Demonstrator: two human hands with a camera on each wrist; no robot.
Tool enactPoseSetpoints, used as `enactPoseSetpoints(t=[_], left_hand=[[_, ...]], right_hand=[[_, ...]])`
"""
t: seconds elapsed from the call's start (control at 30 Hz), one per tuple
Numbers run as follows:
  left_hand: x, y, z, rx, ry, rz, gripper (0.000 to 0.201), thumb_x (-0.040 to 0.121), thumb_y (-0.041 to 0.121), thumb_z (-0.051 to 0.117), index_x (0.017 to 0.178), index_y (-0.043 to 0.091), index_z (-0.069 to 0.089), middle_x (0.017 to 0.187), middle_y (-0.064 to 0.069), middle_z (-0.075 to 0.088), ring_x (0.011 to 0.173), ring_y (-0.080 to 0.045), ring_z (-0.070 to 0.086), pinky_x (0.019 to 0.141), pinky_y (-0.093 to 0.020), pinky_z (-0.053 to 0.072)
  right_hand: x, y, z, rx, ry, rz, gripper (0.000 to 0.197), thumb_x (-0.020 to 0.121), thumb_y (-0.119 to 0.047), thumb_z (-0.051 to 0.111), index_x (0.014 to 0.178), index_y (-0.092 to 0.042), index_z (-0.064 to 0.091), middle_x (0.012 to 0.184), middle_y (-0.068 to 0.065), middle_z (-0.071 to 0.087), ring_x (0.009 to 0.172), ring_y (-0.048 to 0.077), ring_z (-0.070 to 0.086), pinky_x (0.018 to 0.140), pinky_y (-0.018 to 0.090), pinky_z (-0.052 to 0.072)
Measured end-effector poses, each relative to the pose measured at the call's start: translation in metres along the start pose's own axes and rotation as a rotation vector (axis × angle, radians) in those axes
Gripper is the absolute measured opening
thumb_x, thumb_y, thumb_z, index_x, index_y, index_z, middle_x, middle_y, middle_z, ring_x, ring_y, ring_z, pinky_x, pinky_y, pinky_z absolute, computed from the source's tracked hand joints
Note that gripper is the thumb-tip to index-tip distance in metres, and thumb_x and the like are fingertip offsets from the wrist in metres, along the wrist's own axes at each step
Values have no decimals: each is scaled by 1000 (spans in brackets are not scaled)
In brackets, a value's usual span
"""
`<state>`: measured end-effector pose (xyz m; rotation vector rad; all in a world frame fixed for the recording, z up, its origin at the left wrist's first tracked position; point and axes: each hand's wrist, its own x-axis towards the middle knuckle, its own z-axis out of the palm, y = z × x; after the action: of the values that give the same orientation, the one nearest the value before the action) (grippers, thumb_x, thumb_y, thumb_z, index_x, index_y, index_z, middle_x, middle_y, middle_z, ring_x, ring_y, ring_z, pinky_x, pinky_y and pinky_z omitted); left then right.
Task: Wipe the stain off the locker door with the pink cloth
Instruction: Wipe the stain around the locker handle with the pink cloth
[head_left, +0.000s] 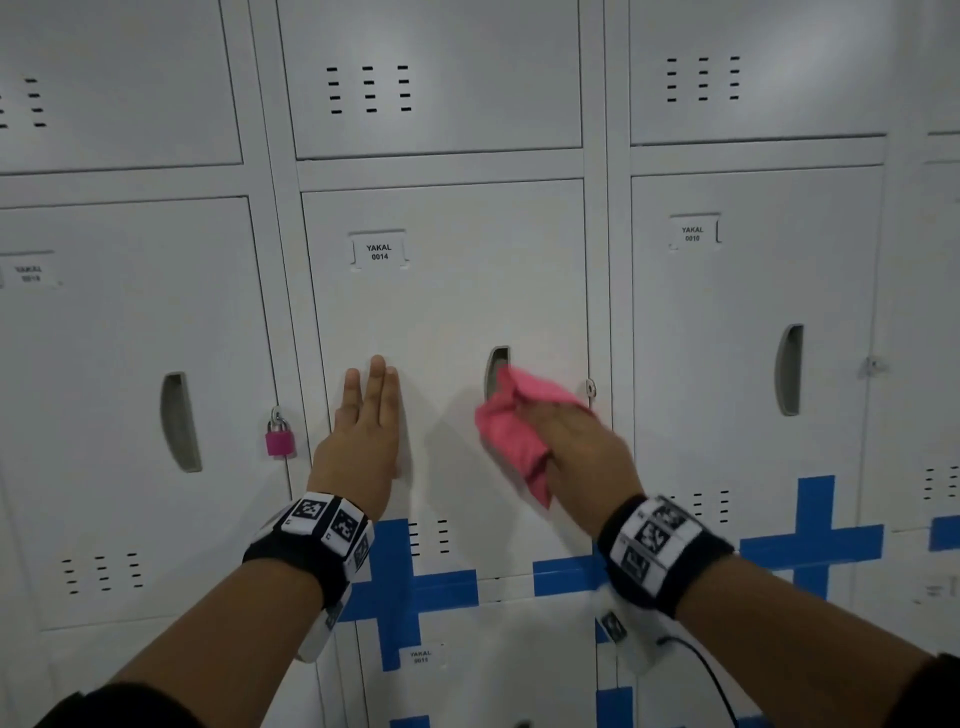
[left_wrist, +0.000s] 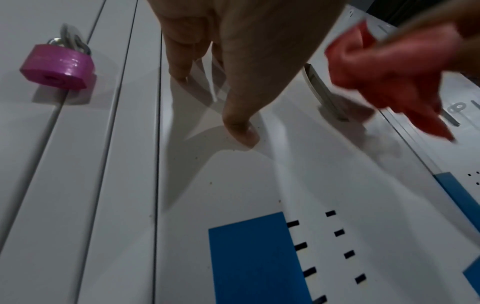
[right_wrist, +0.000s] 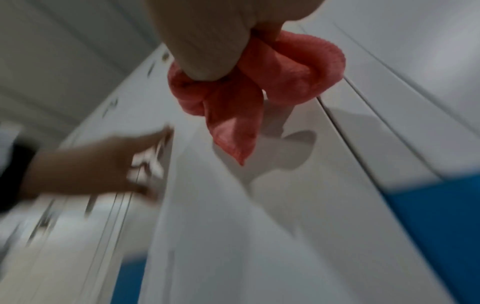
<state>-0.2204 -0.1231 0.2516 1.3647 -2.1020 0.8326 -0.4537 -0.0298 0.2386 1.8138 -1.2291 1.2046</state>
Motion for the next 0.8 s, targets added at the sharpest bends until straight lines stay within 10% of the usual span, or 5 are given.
enactPoseSetpoints(t=[0.13,0.3,0.63,0.8], left_hand=[[-1,-1,1,-1,8,-2,117,85,6,67,139,10,-36,153,-8,-35,144,-34,-14,78,-27,58],[-1,-2,2,3,8,-8,122,82,7,71,140,10,-36,154,-8,-34,145,-33,-12,73,-26,58],[-1,0,3,-13,0,-21,123,80,5,72,141,9,-34,155,-9,-32,145,-33,-11,72,-27,59],[1,1,-1,-46,-16,-10,106,78,-16,50,141,9,-32,154,-6,-34,146,-32,-12,74,-30,59]], right_hand=[[53,13,-9,187,66,277,35,101,-29,38,132,-36,51,132,-13,56,108,-2,50,94,14,38],[46,16,9,47,-55,264,60,89,8,42,145,-14,39,153,5,34,143,21,26,117,30,14],[-40,-17,31,132,-277,235,51,94,-1,49,142,-20,43,142,7,50,122,25,55,99,44,49],[7,-33,20,221,-5,168,50,83,9,56,130,-5,54,127,18,57,116,33,53,99,44,45]])
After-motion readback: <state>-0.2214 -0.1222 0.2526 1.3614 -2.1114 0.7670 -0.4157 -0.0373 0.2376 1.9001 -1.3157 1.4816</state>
